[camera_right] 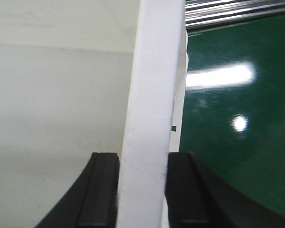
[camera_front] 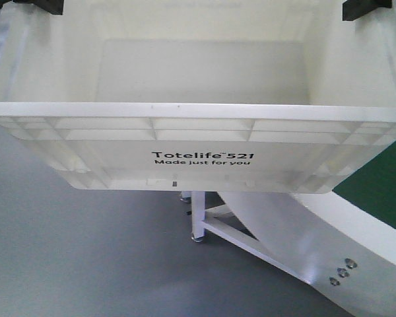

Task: Place moving items into box and shelve
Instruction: 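Hold the tote with both grippers while the base drives away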

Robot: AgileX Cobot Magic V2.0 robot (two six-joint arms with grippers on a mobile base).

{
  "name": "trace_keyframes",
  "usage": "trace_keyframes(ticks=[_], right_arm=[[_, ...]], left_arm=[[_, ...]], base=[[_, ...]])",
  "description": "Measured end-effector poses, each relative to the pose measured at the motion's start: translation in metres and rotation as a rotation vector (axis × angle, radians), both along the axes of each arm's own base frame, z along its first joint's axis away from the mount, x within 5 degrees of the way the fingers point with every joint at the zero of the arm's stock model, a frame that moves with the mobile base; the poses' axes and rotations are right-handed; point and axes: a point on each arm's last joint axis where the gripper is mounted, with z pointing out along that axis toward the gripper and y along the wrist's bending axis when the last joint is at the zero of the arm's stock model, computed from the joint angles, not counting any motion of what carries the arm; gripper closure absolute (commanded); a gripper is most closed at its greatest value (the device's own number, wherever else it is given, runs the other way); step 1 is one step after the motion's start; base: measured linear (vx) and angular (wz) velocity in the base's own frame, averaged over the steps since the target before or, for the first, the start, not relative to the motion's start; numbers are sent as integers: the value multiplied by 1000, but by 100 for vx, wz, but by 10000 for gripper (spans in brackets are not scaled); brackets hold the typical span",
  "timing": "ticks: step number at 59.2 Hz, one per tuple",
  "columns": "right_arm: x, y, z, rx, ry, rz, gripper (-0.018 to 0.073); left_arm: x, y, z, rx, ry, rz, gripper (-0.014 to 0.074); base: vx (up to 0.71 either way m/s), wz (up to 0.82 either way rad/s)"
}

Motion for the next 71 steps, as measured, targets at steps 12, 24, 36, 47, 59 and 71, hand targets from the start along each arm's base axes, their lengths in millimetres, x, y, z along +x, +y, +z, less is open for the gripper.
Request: trace_keyframes(ticks=[12, 24, 36, 47, 59, 71], right_arm=[[0, 0, 0, 0, 0, 0, 564], [0, 0, 0, 0, 2, 0, 564], [0, 0, 0, 0, 2, 0, 564], [0, 0, 0, 3, 3, 2, 564], [0, 0, 0, 4, 3, 2, 564], [0, 0, 0, 4, 5, 2, 564]], left_arm=[[0, 0, 0, 0, 0, 0, 597], [0, 0, 0, 0, 0, 0, 596], [0, 0, 0, 0, 0, 0, 594], [0, 0, 0, 3, -1, 1, 594], [0, 0, 0, 4, -1, 2, 594], [0, 0, 0, 4, -1, 2, 594]], base=[[-19, 72], [-19, 78], [-20, 86], [-19, 89], [-17, 86], [-14, 83]])
